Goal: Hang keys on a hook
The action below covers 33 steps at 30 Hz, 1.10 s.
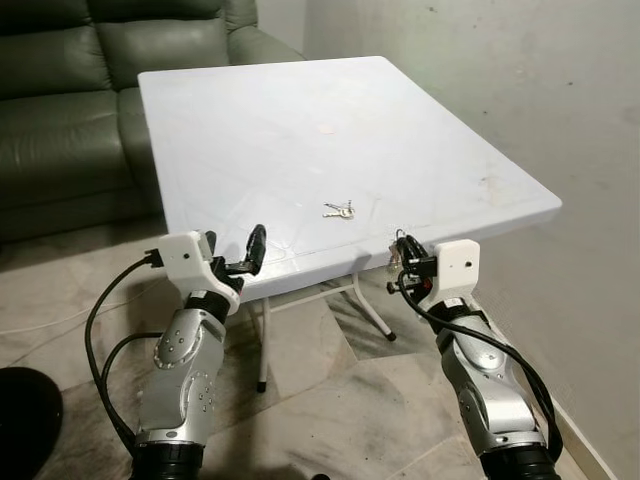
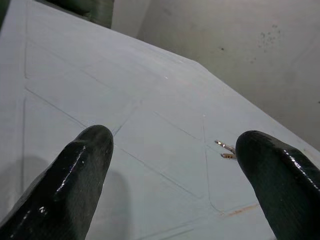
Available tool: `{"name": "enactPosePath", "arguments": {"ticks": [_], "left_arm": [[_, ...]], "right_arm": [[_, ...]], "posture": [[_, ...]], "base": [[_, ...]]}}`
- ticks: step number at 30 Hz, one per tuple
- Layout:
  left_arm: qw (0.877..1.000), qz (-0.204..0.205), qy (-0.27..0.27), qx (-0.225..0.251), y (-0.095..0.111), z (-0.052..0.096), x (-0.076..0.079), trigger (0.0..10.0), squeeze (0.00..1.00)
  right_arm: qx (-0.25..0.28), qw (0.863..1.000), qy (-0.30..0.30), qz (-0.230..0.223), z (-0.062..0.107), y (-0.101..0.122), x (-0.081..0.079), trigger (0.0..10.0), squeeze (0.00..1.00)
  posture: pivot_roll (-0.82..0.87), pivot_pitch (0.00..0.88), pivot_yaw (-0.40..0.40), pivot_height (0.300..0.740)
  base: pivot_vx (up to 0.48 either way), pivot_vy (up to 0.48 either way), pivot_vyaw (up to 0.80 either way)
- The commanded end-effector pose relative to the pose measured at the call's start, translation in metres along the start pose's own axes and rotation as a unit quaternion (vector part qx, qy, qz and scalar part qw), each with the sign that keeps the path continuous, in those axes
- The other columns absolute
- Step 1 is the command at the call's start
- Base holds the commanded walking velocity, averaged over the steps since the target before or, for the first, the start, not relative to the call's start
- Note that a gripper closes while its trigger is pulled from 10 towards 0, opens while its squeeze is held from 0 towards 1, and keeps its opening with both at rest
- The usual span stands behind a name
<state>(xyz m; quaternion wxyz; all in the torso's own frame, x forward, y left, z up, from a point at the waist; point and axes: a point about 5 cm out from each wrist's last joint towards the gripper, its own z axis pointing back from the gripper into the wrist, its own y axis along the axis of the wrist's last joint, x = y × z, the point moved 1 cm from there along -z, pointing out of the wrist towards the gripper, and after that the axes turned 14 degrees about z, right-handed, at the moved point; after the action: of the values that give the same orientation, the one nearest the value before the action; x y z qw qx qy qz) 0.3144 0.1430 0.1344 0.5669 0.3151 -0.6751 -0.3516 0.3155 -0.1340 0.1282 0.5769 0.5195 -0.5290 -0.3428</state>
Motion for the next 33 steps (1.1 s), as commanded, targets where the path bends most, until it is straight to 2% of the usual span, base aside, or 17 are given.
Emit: {"name": "enactPosePath", "arguments": {"ticks": [1, 6, 16, 33], "left_arm": [[1.000, 0.000, -0.001, 0.000, 0.001, -0.005, 0.002, 10.0, 0.00], [1.000, 0.001, -0.006, 0.004, 0.003, -0.013, 0.004, 10.0, 0.00], [1.000, -0.004, -0.009, 0.006, 0.003, -0.015, 0.003, 10.0, 0.00], [1.000, -0.003, 0.008, 0.012, 0.006, -0.017, -0.004, 10.0, 0.00]], "right_arm": [[0.000, 1.000, -0.018, 0.004, 0.002, 0.003, 0.009, 10.0, 0.00], [0.002, 1.000, -0.023, -0.002, -0.001, 0.005, 0.009, 10.0, 0.00], [0.015, 1.000, -0.022, -0.006, -0.009, 0.012, 0.004, 10.0, 0.00], [0.014, 1.000, -0.005, -0.006, -0.011, 0.010, -0.001, 10.0, 0.00]], "posture": [[0.03, 0.096, -0.083, 0.732], [0.03, 0.058, -0.084, 0.732], [0.03, 0.000, -0.078, 0.732], [0.04, 0.000, -0.079, 0.732]], "base": [[0.000, 0.000, -0.78], [0.000, 0.000, -0.78], [0.000, 0.000, -0.78], [0.000, 0.000, -0.78]]}}
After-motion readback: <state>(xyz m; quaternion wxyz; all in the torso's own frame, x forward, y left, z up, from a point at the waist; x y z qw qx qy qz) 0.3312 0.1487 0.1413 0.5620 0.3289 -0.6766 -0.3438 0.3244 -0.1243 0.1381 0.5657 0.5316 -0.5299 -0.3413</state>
